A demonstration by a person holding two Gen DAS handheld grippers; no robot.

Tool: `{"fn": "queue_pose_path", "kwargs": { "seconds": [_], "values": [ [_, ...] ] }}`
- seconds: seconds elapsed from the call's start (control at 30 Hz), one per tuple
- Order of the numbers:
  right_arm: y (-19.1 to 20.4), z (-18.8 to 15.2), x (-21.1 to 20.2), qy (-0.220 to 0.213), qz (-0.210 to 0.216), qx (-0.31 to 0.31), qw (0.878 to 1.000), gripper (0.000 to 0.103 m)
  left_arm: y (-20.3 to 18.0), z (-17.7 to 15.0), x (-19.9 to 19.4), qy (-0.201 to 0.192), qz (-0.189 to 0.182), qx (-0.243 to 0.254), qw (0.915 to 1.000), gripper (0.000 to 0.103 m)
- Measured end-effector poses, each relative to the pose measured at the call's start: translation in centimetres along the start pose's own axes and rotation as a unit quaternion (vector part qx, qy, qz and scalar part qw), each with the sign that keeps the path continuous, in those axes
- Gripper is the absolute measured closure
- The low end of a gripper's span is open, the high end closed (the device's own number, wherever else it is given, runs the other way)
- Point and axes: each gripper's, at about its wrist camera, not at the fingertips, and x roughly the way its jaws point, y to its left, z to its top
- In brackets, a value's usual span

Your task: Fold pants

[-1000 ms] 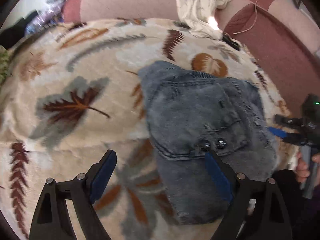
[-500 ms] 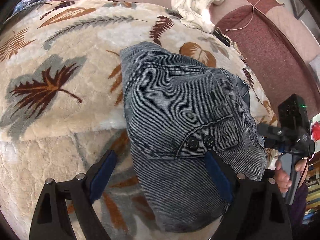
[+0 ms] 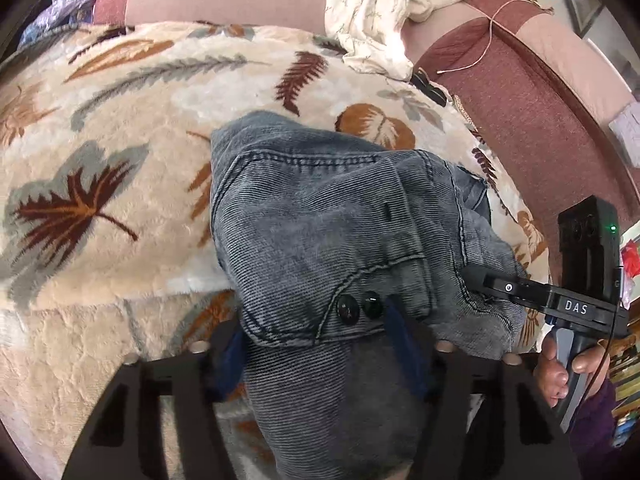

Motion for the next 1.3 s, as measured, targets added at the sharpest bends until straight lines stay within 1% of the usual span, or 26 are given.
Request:
{"fn": "queue_pose_path", "kwargs": {
  "seconds": [0.07, 0.17, 0.23, 0.37, 0.5, 0.67, 0.73, 0.83, 0.93, 1.0, 1.1, 1.17, 1.2, 1.23, 1.3],
  "values": [
    [0.6, 0.0, -0.5, -0.013, 0.003, -0.017, 1.000, 0.063, -0.2, 0.2, -0.5, -0.009, 0.002, 0.008, 0.9999, 0.053],
    [1.2, 0.0, -1.3, -0.033, 0.015, -0.027, 0.999, 0.065, -0.4, 0.6, -1.2, -0.017, 0.002, 0.014, 0.9997, 0.059],
    [1.7, 0.0, -1.7, -0.046, 0.021, -0.037, 0.998, 0.066, -0.3, 0.8, -1.7, -0.020, 0.002, 0.016, 0.9997, 0.061],
    [2.7, 0.1, -2.3, -0.064, 0.030, -0.048, 0.996, 0.067, -0.4, 1.4, -3.2, -0.034, 0.016, 0.023, 0.9990, 0.061],
    [4.9, 0.8, -2.3, -0.073, 0.039, -0.065, 0.994, 0.067, -0.2, 2.6, -5.9, -0.060, 0.041, 0.037, 0.9967, 0.061],
    [9.3, 3.0, -2.0, -0.103, 0.060, -0.090, 0.989, 0.067, 0.9, 5.1, -10.0, -0.106, 0.077, 0.043, 0.9905, 0.061],
    [10.8, 4.0, -1.8, -0.111, 0.065, -0.102, 0.986, 0.067, 1.4, 5.9, -11.0, -0.117, 0.090, 0.046, 0.9880, 0.061],
    [13.0, 5.1, -0.5, -0.114, 0.070, -0.113, 0.985, 0.067, 2.3, 6.8, -11.8, -0.130, 0.122, 0.053, 0.9824, 0.061],
    [14.0, 5.7, 1.3, -0.106, 0.072, -0.117, 0.985, 0.067, 3.6, 6.9, -11.3, -0.130, 0.143, 0.050, 0.9799, 0.061],
    [14.0, 5.8, 2.9, -0.096, 0.071, -0.114, 0.986, 0.067, 5.0, 6.6, -10.2, -0.119, 0.150, 0.040, 0.9806, 0.061],
    [13.3, 5.5, 5.6, -0.076, 0.060, -0.104, 0.990, 0.067, 7.3, 5.9, -7.6, -0.089, 0.155, 0.018, 0.9837, 0.061],
    [12.5, 5.0, 7.6, -0.056, 0.048, -0.102, 0.992, 0.067, 8.9, 5.0, -5.3, -0.060, 0.160, 0.006, 0.9853, 0.061],
    [12.0, 4.6, 8.9, -0.041, 0.037, -0.101, 0.993, 0.067, 9.4, 4.5, -4.7, -0.053, 0.164, 0.002, 0.9850, 0.061],
    [11.6, 4.3, 9.8, -0.031, 0.026, -0.099, 0.994, 0.067, 9.7, 3.9, -4.1, -0.051, 0.168, 0.002, 0.9845, 0.057],
    [10.9, 3.6, 10.6, -0.025, 0.022, -0.098, 0.995, 0.067, 9.7, 3.2, -3.8, -0.064, 0.170, 0.005, 0.9833, 0.053]
  ]
}}
